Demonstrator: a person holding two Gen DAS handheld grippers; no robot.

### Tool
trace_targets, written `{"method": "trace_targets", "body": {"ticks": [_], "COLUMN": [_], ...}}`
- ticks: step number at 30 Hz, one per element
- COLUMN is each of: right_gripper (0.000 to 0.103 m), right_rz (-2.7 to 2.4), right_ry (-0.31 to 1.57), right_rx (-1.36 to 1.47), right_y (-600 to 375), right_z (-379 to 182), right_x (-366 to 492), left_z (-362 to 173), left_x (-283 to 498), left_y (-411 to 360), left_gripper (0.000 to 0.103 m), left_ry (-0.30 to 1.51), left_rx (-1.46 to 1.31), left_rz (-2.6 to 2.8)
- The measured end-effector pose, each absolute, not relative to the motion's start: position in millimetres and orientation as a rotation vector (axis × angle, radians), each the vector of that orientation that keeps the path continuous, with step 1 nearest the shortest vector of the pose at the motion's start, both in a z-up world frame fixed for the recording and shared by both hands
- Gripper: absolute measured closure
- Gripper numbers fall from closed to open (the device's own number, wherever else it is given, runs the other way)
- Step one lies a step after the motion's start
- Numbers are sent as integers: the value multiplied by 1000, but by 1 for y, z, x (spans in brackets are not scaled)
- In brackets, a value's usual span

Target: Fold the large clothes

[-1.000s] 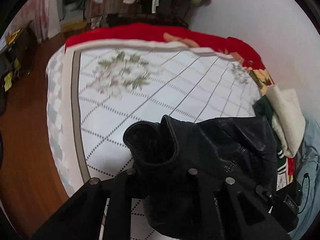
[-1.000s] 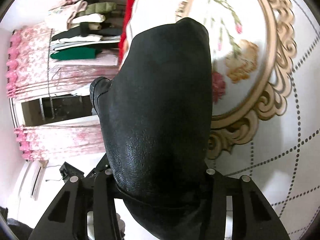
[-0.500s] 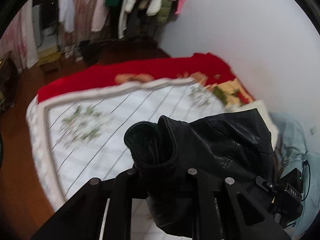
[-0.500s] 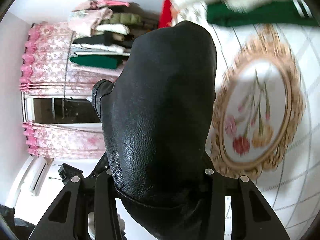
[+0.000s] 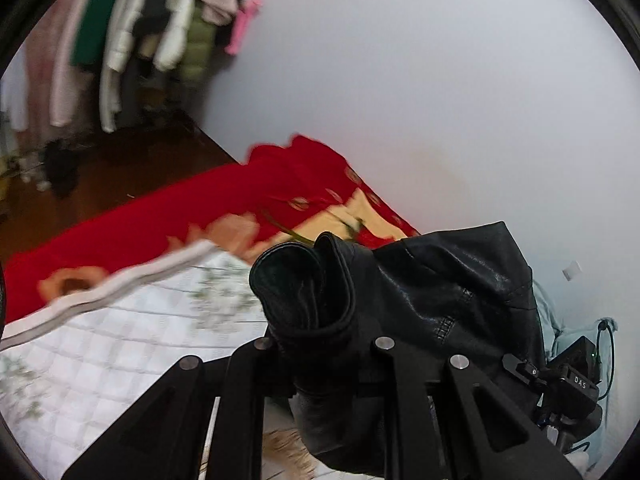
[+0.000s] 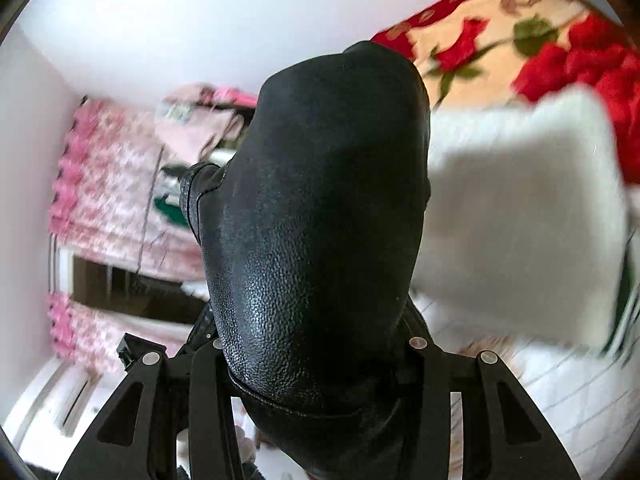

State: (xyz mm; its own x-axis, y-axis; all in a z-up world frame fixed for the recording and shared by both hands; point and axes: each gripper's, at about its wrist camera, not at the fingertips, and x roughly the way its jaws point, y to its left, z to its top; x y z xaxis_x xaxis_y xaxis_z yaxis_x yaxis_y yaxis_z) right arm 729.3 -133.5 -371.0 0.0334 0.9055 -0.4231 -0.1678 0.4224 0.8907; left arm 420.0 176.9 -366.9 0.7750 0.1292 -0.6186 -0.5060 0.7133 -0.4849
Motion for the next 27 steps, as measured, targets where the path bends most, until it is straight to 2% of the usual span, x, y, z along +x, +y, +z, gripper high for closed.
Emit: {"method": "trace_targets", "body": {"ticks": [6,10,11,13,15,16,17,18,19,21,22,27], "right_gripper": [55,43,38,32,25,21,16,14,13,2,0,0], "right_rz": [729,618,605,568,512,471,426,368,315,241,204,31], "right_ry": [1400,1441,1444,1448,1432,1413,1394,1367,1334,1284,1261,1157], "right_rx": [716,665,654,600,507,433,366,291,225,122,79,-90], "right_y": [-181,-197,-196,-190,-184,-180,-174,-172,-168,-163,-159,-142], "right_z": [-447,-484,-485,-480,-469,-460,-448,-438,-426,-406,-397,-358], "right_x": [841,864,864,867,857,854,845,838,827,805,791,712], "left_z": [-466,-525,-525,-521,-516,-514,-510,-505,-500,-488,-480,-432], "left_x": [528,558,563,564,562,563,563,563,565,565,561,526], "left_y": [172,160,158,159,159,156,153,152,150,147,143,122], "left_gripper": [88,81,75,72,63,41,14,9,9,9,8,6], "left_ry": [836,976,992,996,1001,1012,1018,1015,1005,979,973,899], "left_rx": [-712,-643,-613,-555,-516,-493,-462,-436,-397,-324,-298,-189], "left_rz": [290,249,250,247,247,248,251,257,264,277,282,296]}}
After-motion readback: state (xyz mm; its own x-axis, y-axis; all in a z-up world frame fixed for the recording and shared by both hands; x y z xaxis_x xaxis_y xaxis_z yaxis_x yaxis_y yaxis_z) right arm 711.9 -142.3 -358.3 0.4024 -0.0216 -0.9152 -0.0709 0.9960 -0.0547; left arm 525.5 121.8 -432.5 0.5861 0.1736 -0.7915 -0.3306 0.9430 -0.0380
